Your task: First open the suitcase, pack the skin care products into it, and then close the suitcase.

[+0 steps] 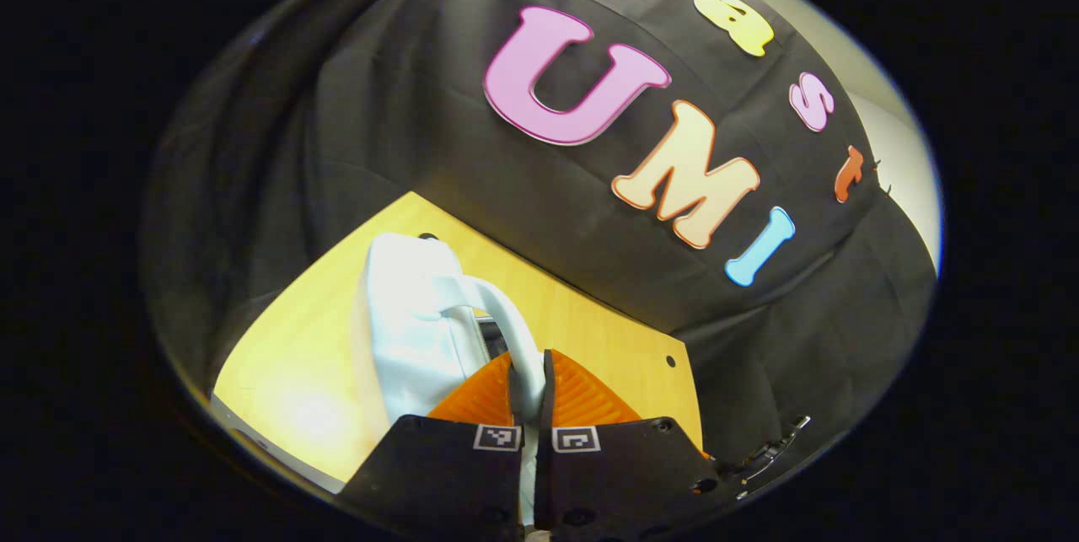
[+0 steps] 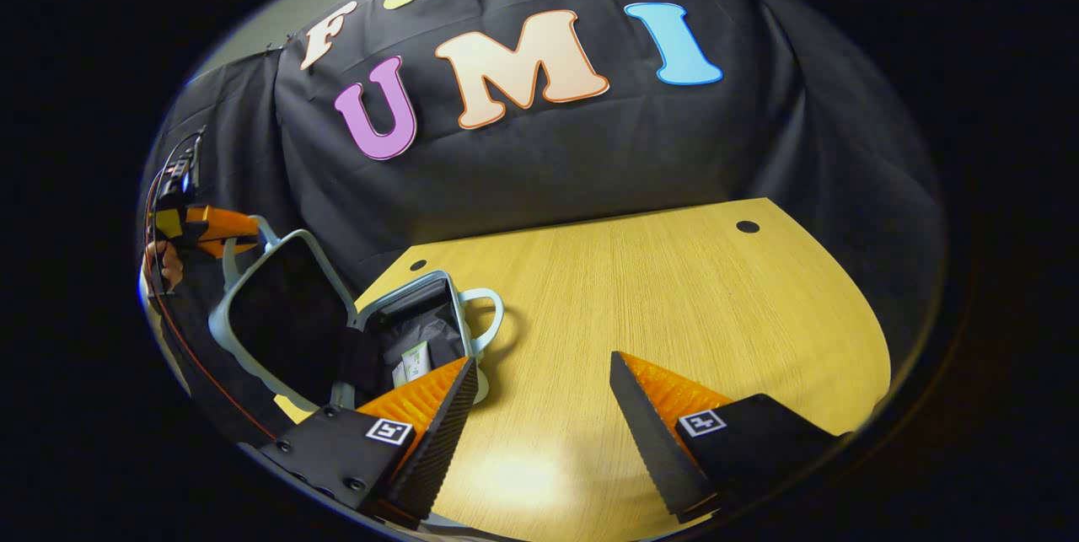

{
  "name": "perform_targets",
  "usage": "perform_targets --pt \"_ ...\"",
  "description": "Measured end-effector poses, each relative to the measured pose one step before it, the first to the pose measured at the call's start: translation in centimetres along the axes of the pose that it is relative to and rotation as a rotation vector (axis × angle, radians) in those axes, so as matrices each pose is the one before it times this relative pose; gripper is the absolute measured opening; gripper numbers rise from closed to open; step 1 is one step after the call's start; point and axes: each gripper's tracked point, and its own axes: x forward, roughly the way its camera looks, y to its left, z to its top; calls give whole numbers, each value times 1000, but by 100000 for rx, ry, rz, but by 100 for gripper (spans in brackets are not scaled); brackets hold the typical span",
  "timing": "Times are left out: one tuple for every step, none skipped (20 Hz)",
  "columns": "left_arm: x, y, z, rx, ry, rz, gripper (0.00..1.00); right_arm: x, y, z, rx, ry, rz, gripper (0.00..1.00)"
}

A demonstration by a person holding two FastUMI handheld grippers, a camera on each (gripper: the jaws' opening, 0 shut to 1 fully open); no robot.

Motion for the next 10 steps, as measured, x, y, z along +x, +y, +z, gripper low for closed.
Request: perform_targets --pt "1228 -1181 -333 792 1554 -1739 0 -134 -12 -11 427 -109 -254 98" --pt "1330 -1102 -412 1047 1828 -1110 0 -83 -103 -22 1193 -320 -369 98" --pt "1359 -828 -521 1436 1818 -223 0 -43 -106 81 1428 -380 -246 98" --pt "1473 -771 -557 1174 1372 221 0 -1 -247 95 1377 -422 -960 98" --pt "1657 -751 -504 1317 1392 3 0 -87 -177 82 1309 -665 -821 98" --pt "1375 -720 -520 1232 1616 186 0 -65 -146 155 1418 -434 -729 98" --pt "1469 -583 -651 1077 1985 327 0 -238 -297 6 1337 -322 -675 98" --pt "1721 -304 -708 654 2004 549 3 -167 -224 20 834 -69 -556 99" --pt "1789 -414 -744 41 1997 602 0 -84 -362 -156 121 -16 -957 94" --pt "1376 -264 -720 40 2093 737 0 -125 -321 15 -414 62 -1127 98"
